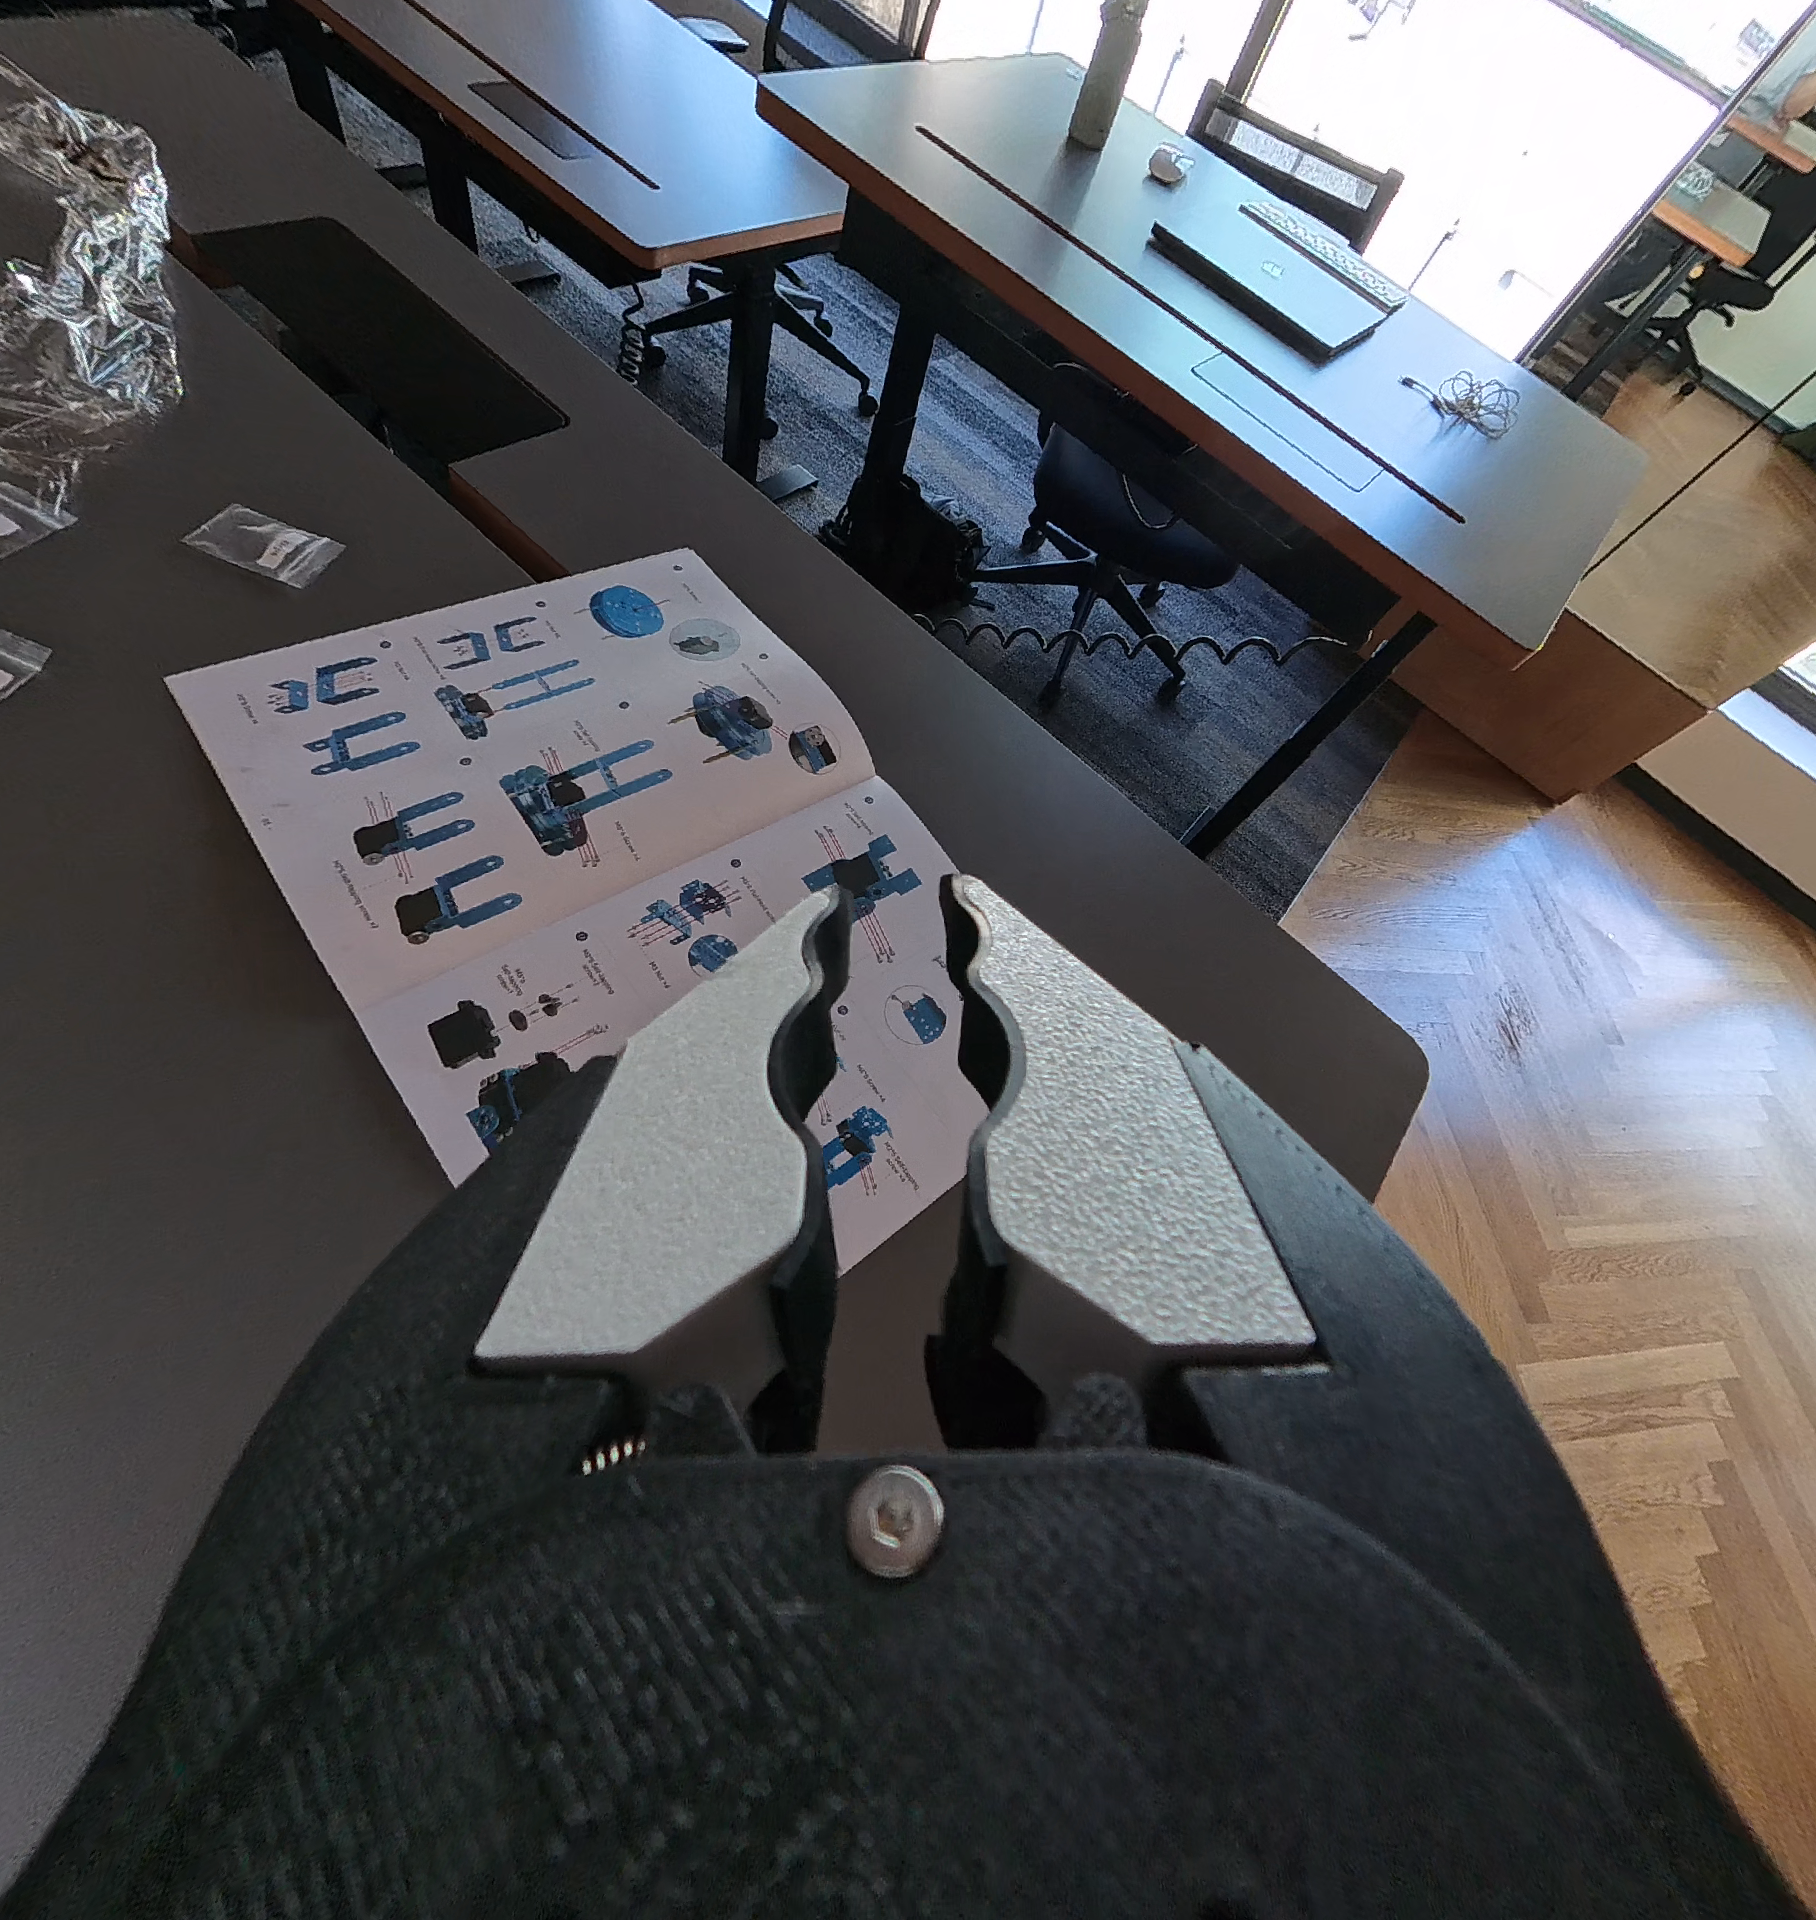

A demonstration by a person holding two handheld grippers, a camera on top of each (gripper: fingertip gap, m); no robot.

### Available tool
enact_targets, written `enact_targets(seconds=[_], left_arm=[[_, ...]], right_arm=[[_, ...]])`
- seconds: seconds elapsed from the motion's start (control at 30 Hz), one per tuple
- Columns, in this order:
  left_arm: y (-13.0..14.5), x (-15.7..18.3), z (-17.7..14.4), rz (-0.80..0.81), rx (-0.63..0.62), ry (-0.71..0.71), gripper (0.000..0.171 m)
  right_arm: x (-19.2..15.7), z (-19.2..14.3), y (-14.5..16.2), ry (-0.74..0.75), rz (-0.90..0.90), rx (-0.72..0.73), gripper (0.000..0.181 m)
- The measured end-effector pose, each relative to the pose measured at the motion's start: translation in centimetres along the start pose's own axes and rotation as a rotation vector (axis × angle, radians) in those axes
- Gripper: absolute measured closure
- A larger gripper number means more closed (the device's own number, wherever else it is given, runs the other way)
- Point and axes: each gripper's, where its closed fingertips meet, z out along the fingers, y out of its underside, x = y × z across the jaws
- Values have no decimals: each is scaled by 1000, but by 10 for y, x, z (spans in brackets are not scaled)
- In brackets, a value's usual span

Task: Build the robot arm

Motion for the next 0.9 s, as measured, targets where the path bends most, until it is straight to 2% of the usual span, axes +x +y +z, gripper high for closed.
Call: enact_targets(seconds=[0.17,0.23,0.33,0.47,0.57,0.7,0.8,0.9], left_arm=[[-6,9,-7,42,3,-24,130],[-20,16,-22,91,55,-71,130],[-37,32,-59,163,127,-165,129],[-28,37,-145,108,115,-416,129],[-6,49,-228,90,64,-658,130],[49,86,-342,72,-80,-979,132],[102,126,-406,-42,-187,-1078,133],[145,169,-447,-158,-192,-1081,133]], right_arm=[[3,-17,-10,-8,12,82,173],[3,-25,-15,-28,25,128,174],[2,-37,-21,-64,32,194,177],[-8,-42,-42,-193,94,338,179],[-32,-36,-55,-343,123,390,179],[-66,-30,-62,-415,52,366,179],[-94,-42,-74,-479,5,402,177],[-119,-60,-82,-537,-39,444,175]])
